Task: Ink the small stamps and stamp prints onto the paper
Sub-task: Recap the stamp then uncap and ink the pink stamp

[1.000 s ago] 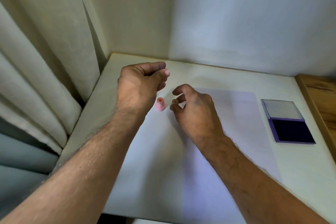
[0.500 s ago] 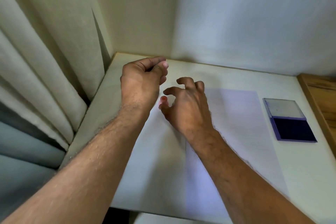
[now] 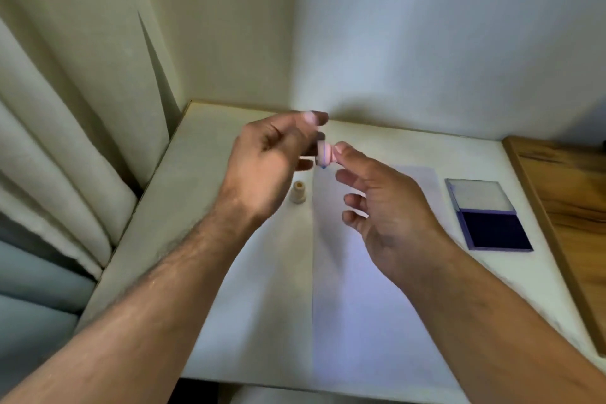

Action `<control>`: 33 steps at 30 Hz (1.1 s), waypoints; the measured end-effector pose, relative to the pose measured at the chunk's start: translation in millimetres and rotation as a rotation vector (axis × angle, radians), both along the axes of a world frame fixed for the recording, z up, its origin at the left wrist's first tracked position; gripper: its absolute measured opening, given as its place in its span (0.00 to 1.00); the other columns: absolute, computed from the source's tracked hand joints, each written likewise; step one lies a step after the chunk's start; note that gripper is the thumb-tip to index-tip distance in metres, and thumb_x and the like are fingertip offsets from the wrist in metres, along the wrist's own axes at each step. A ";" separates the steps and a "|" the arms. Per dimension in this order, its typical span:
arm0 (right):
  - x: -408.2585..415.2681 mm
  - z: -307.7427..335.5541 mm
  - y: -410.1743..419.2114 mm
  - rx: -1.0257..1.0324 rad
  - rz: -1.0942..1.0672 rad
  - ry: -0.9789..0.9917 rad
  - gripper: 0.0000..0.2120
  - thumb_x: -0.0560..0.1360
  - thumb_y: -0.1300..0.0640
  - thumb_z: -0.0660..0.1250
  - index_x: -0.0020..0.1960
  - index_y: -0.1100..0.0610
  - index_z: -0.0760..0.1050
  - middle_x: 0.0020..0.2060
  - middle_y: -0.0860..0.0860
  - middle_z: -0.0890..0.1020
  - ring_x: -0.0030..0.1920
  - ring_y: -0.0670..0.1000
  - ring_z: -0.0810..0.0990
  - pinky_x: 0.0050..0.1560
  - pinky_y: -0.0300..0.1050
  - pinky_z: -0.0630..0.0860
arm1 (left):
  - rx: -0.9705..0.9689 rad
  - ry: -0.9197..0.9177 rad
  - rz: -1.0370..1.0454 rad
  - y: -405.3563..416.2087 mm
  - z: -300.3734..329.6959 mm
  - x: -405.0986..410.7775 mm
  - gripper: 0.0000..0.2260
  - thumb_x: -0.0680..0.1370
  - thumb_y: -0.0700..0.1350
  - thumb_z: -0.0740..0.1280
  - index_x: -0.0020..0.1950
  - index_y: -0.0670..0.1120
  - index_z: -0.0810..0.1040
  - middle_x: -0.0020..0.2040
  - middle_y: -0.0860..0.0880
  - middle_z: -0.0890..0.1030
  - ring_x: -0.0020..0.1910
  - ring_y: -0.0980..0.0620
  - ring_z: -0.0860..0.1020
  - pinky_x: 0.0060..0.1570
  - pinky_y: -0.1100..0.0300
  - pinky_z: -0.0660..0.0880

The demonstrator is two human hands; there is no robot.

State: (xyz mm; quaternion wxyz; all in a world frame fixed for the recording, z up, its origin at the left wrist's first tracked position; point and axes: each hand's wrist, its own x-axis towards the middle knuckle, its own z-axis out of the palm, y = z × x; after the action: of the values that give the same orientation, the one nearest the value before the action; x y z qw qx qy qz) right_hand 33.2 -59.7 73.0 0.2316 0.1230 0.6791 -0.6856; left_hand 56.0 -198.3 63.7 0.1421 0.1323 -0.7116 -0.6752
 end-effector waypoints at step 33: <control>-19.4 -41.6 49.8 -0.333 0.076 -0.133 0.15 0.67 0.55 0.73 0.50 0.61 0.85 0.38 0.56 0.85 0.36 0.49 0.82 0.40 0.40 0.80 | -0.159 -0.126 -0.235 15.6 -17.9 -10.8 0.13 0.67 0.36 0.76 0.48 0.48 0.85 0.41 0.54 0.87 0.37 0.62 0.83 0.42 0.70 0.76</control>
State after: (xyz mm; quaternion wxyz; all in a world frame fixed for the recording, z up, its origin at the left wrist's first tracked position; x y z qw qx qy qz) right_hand 13.8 -9.9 31.4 0.3190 0.1024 0.5434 -0.7698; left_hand 45.1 -182.7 45.8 0.0272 0.0788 -0.7808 -0.6192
